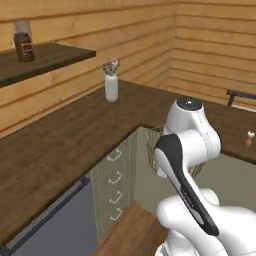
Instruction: Open the cabinet, pick up the bread from the cabinet and place it in the basket. Then move the basket to the dining counter.
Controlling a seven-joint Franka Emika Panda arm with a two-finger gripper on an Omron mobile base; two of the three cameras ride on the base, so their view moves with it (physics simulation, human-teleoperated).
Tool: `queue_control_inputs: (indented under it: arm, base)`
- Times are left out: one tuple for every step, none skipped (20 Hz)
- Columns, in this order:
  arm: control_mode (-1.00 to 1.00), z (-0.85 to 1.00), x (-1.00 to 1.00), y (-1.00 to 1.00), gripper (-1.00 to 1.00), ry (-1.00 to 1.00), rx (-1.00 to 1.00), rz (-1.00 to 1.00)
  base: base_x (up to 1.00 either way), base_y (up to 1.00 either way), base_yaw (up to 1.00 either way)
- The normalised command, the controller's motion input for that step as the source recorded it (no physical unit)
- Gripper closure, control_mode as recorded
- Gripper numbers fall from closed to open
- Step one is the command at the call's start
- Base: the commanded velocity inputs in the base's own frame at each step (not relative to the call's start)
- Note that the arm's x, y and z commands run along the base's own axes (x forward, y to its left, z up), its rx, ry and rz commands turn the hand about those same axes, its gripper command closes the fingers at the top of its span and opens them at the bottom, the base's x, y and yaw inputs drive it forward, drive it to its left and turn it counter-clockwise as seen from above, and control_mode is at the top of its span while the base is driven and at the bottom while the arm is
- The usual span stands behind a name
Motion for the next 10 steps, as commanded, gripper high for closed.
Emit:
queue_control_inputs:
  arm:
    - [1.0, 0.0, 0.0, 0.0, 1.0, 0.0, 0.0, 0.0]
    - [1.0, 0.0, 0.0, 0.0, 1.0, 0.0, 0.0, 0.0]
    - [1.0, 0.0, 0.0, 0.0, 1.0, 0.0, 0.0, 0.0]
    - [1.0, 0.0, 0.0, 0.0, 1.0, 0.0, 0.0, 0.0]
    - [1.0, 0.0, 0.0, 0.0, 1.0, 0.0, 0.0, 0.0]
    - [1.0, 0.0, 0.0, 0.0, 1.0, 0.0, 0.0, 0.0]
    - [1.0, 0.0, 0.0, 0.0, 1.0, 0.0, 0.0, 0.0]
    - [1.0, 0.0, 0.0, 0.0, 1.0, 0.0, 0.0, 0.0]
    - [1.0, 0.0, 0.0, 0.0, 1.0, 0.0, 0.0, 0.0]
    - [1.0, 0.0, 0.0, 0.0, 1.0, 0.0, 0.0, 0.0]
  base:
    - [0.0, -0.42, -0.9]
    - [0.0, -0.43, -0.89]
    - [0.0, -0.45, -0.87]
    - [0.0, -0.5, -0.86]
    - [0.0, -0.56, -0.83]
    - [0.0, -0.6, -0.83]
    - [0.0, -0.65, -0.82]
    - [0.0, -0.67, -0.81]
    - [0.0, -0.69, -0.81]
    - [0.0, -0.71, -0.8]
